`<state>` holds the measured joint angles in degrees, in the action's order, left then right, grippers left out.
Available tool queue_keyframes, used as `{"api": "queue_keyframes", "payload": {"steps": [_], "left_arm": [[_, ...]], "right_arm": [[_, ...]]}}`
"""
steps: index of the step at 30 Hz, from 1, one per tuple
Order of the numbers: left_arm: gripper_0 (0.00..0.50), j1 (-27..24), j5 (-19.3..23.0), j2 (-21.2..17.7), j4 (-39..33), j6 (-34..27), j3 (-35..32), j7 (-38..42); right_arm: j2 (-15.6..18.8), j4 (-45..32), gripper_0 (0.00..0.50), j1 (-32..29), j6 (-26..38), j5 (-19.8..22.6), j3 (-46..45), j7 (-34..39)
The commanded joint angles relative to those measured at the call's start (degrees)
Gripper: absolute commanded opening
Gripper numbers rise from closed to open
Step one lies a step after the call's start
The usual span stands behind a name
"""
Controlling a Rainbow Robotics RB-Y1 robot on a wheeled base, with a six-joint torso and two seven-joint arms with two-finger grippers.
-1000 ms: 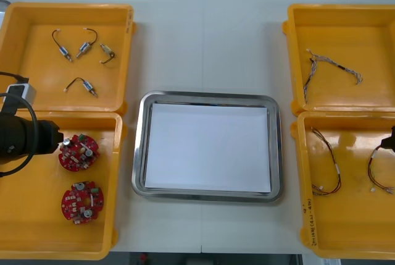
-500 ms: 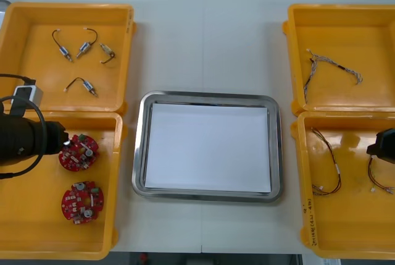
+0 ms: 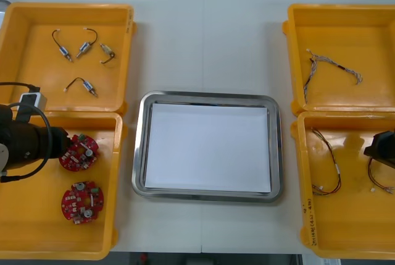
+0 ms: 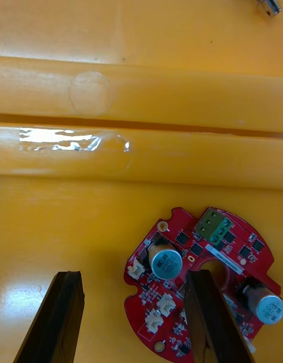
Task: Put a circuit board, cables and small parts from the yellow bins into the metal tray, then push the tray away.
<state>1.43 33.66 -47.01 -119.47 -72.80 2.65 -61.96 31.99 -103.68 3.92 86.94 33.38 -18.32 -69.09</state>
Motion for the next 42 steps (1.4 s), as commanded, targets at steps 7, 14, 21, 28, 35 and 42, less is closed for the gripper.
{"api": "queue_keyframes", "payload": {"steps": [7,14,21,28,35,42], "left_arm": [[0.500,-2.48,-1.23,0.60,0.64,1.00,2.71,-0.26],[0.500,-3.80,-2.02,0.60,1.79,1.00,3.77,0.17],[0.500,-3.89,-2.37,0.60,1.87,1.35,4.12,0.17],[0.500,-3.97,-3.25,0.60,1.87,1.87,5.00,0.26],[0.012,-3.97,-3.51,0.69,1.87,2.40,5.44,0.26],[0.000,-3.97,-3.77,0.60,1.79,2.67,5.61,0.17]], "right_arm": [[-1.31,-0.38,0.500,-1.11,-1.16,-1.65,2.06,4.58],[-1.84,4.10,0.500,-1.11,-5.82,-0.77,2.32,4.75],[-1.84,4.37,0.500,-1.11,-5.29,0.28,2.50,5.45],[-2.02,4.37,0.500,-1.20,-3.80,1.51,2.50,6.42],[-2.02,4.37,0.500,-1.55,-3.53,2.74,2.41,7.12],[-1.93,4.37,0.000,-1.73,-3.71,2.74,2.41,6.86]]}}
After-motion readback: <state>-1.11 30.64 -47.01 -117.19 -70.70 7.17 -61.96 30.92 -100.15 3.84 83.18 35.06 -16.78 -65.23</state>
